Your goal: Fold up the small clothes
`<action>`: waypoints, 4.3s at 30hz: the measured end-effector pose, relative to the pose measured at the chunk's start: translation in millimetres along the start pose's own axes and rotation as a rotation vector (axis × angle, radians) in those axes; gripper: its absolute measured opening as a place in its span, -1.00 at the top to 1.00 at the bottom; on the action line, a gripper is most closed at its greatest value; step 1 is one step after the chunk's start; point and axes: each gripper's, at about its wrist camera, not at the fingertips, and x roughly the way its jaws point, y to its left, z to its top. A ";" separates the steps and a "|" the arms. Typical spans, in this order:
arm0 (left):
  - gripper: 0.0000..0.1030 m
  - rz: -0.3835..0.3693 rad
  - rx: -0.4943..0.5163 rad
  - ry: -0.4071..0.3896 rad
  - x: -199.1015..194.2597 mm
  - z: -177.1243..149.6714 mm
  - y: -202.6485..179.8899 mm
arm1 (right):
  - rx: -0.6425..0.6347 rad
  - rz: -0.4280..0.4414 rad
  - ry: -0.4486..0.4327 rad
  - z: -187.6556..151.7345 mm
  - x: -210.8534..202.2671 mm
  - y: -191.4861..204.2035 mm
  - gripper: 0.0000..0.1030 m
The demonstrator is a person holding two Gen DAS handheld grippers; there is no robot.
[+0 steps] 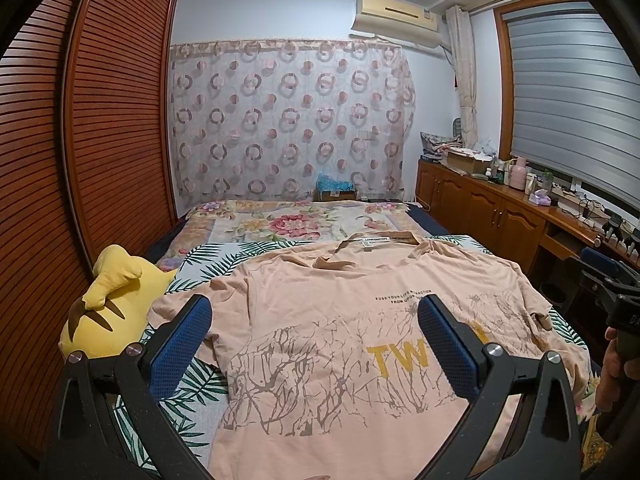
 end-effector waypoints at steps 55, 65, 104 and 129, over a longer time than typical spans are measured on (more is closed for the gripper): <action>-1.00 0.030 -0.011 0.026 -15.9 18.2 15.4 | -0.013 0.039 -0.005 2.3 12.7 4.6 -1.00; -1.00 0.094 -0.053 0.067 9.4 -1.8 56.8 | -0.076 0.086 0.017 2.5 33.6 14.9 -1.00; -0.09 0.053 -0.045 0.426 125.9 -32.3 160.5 | -0.207 0.288 0.281 4.8 120.1 33.3 -1.00; 0.94 0.020 -0.017 0.456 145.7 -17.6 167.8 | -0.202 0.325 0.362 -14.0 134.9 31.6 -1.00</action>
